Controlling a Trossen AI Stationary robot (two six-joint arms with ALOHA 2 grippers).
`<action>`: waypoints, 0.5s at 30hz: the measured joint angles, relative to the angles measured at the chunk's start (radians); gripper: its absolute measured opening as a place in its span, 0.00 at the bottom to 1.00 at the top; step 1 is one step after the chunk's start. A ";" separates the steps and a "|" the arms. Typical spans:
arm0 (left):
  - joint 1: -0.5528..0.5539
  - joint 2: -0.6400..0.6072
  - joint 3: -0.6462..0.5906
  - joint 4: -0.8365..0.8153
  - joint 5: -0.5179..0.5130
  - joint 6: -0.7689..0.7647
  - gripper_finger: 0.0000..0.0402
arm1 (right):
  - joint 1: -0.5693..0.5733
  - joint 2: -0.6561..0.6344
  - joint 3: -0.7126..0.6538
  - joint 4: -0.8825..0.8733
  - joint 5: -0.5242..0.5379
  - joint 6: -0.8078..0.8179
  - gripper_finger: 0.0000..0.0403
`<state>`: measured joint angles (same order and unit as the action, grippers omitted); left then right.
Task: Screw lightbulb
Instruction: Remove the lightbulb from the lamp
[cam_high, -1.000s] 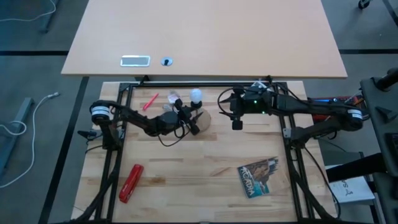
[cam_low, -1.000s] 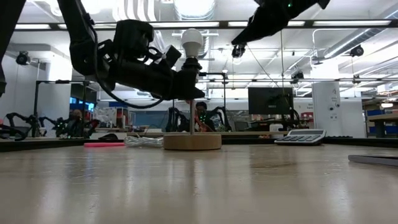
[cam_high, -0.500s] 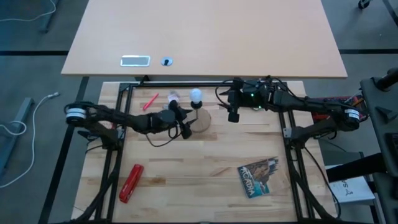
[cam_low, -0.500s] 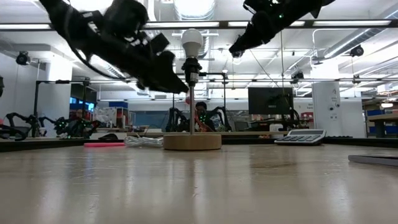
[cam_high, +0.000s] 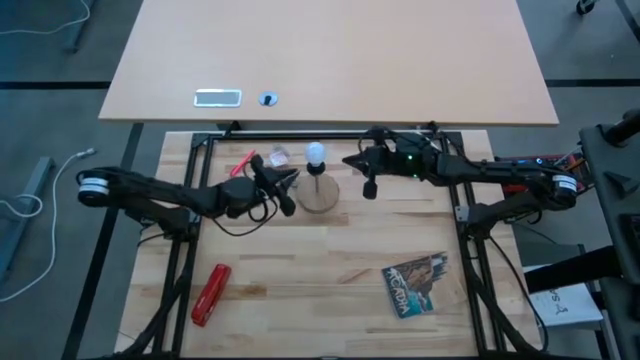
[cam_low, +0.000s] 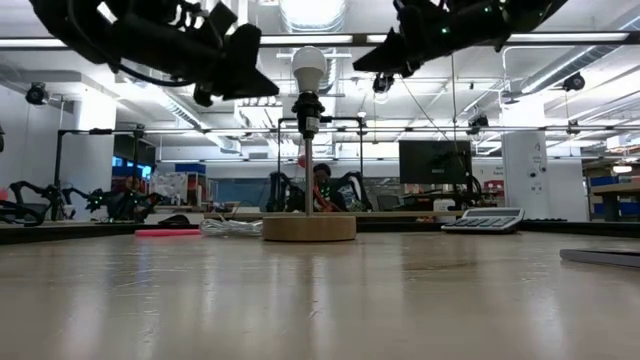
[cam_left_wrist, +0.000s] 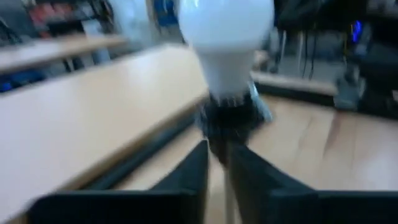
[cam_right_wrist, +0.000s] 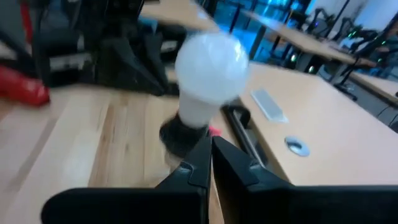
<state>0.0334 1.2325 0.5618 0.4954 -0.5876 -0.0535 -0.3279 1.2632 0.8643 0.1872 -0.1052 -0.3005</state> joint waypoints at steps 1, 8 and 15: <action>0.001 0.011 -0.008 0.066 -0.008 0.021 0.08 | 0.000 0.004 -0.004 0.035 0.000 0.015 0.03; 0.004 0.120 -0.007 0.358 -0.119 0.147 0.01 | 0.000 0.037 -0.008 0.110 -0.002 0.052 0.00; 0.023 0.167 0.083 0.378 -0.215 0.259 0.00 | 0.000 0.112 -0.008 0.149 0.000 0.067 0.00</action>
<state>0.0564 1.3998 0.6452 0.8734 -0.8028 0.2058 -0.3279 1.3755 0.8562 0.3359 -0.1056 -0.2337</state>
